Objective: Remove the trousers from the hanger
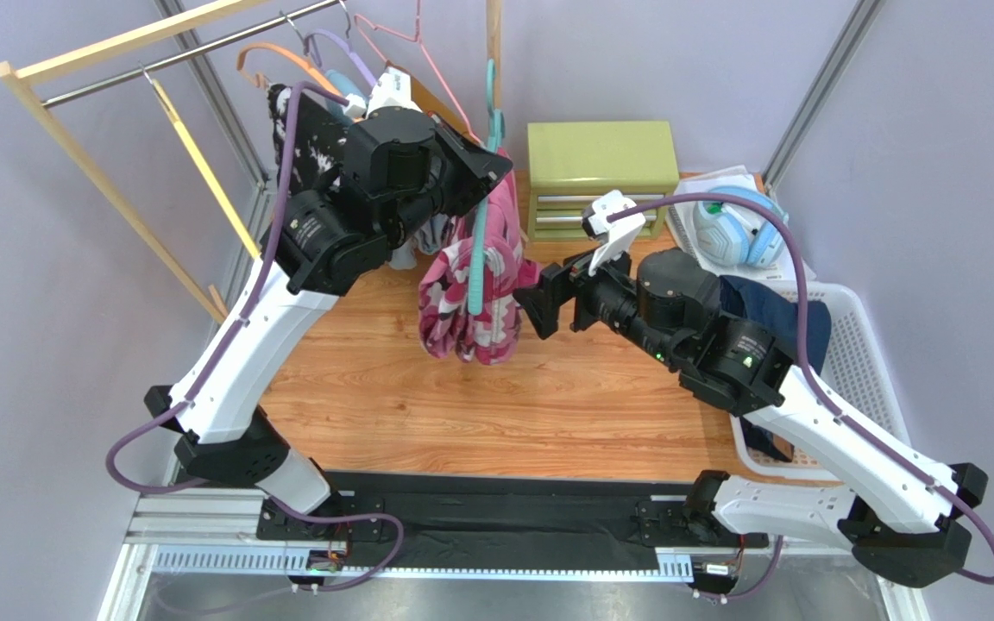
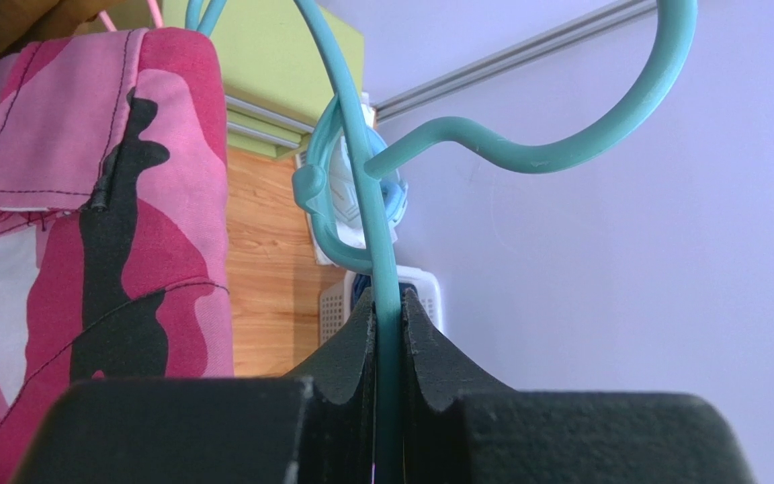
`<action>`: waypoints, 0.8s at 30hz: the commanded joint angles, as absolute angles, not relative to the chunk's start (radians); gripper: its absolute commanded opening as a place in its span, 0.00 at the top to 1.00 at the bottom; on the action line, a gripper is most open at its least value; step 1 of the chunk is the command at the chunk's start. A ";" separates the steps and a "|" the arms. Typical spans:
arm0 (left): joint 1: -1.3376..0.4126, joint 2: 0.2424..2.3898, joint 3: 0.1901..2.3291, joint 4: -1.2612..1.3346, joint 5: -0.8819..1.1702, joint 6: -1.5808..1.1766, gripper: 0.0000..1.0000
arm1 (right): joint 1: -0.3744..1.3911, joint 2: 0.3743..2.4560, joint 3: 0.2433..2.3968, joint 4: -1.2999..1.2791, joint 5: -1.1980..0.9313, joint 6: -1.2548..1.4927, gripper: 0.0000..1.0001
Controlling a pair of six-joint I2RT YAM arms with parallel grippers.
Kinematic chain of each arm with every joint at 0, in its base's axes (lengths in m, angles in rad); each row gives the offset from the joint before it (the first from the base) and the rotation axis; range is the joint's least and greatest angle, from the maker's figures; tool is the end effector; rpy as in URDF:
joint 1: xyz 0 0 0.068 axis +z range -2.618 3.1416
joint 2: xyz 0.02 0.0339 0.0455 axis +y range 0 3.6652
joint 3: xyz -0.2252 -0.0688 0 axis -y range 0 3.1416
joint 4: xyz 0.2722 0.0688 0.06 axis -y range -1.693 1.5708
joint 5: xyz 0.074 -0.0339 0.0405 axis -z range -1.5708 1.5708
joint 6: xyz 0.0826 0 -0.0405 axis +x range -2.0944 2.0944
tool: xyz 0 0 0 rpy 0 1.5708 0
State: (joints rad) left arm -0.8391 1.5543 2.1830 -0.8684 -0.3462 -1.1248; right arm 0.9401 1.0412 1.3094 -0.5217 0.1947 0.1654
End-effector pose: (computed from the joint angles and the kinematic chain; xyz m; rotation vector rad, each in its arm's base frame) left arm 0.2537 -0.2406 0.5113 -0.5329 1.8584 -1.0644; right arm 0.1915 0.2352 0.3990 -0.5712 1.7716 0.6000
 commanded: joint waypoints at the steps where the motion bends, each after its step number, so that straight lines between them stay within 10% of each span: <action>1: -0.850 1.531 2.284 -0.764 -0.411 -1.195 1.00 | 0.980 1.081 1.315 -0.359 0.298 0.117 0.09; 24: -0.868 1.528 2.322 -0.767 -0.405 -1.232 1.00 | 1.032 1.192 1.390 -0.316 0.542 -0.023 0.17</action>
